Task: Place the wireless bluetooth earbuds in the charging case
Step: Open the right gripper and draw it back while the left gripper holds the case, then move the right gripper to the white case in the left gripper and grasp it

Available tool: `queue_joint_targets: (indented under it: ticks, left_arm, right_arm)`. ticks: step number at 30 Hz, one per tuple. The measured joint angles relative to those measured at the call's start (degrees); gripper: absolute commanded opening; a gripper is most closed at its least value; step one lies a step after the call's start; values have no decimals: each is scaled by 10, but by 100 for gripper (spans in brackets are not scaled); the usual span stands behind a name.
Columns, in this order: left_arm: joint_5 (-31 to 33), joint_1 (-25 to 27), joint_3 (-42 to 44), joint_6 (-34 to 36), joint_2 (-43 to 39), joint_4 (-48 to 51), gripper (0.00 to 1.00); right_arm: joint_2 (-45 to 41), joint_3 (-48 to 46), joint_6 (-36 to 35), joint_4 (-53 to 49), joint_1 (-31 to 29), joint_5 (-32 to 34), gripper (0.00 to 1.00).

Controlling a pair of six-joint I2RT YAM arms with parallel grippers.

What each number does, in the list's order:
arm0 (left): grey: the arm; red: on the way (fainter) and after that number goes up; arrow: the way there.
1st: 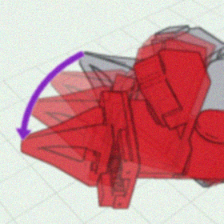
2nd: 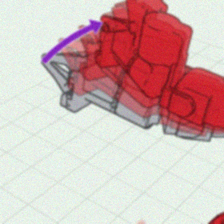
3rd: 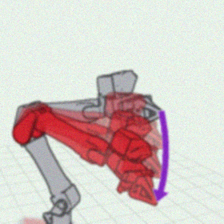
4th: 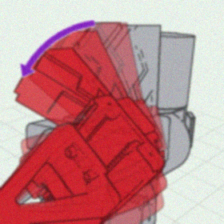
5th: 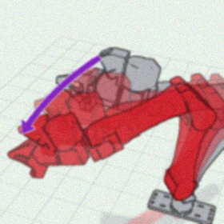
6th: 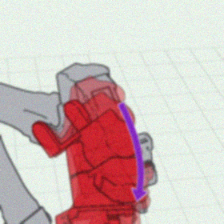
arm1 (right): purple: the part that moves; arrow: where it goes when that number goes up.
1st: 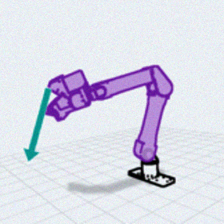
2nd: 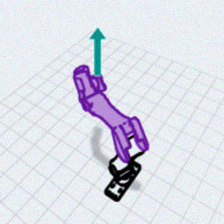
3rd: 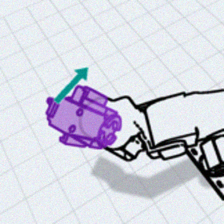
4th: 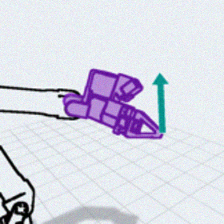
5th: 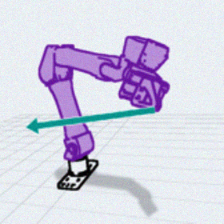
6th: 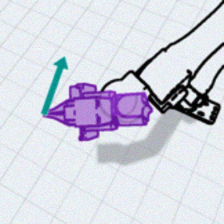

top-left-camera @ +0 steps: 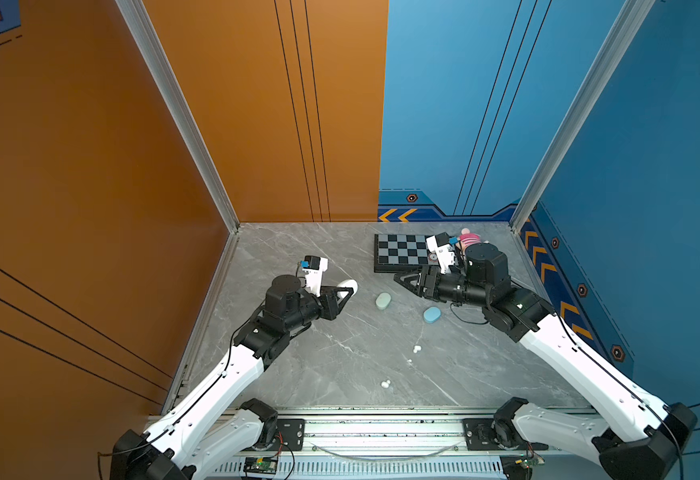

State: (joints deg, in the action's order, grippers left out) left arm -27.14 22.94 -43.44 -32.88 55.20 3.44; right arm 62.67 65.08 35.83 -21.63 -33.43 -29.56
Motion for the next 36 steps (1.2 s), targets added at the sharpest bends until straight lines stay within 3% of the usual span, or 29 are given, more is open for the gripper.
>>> queue_joint_targets:
  ticks: [7, 13, 24, 36]
  left_arm:
    - [-174, -42, 1, -89, -3, 45, 17]
    - [-276, -42, 20, -140, -24, 50, 18]
    - [-366, -38, 22, -186, -8, 52, 18]
    - [-388, -15, 30, -176, 33, 52, 18]
  right_arm:
    - [-59, -70, -318, -35, -12, -28, 60]
    - [-58, -89, -479, -49, -22, -74, 61]
    - [-9, -68, -554, -25, -99, -93, 60]
    - [75, -45, -534, 62, -120, -99, 61]
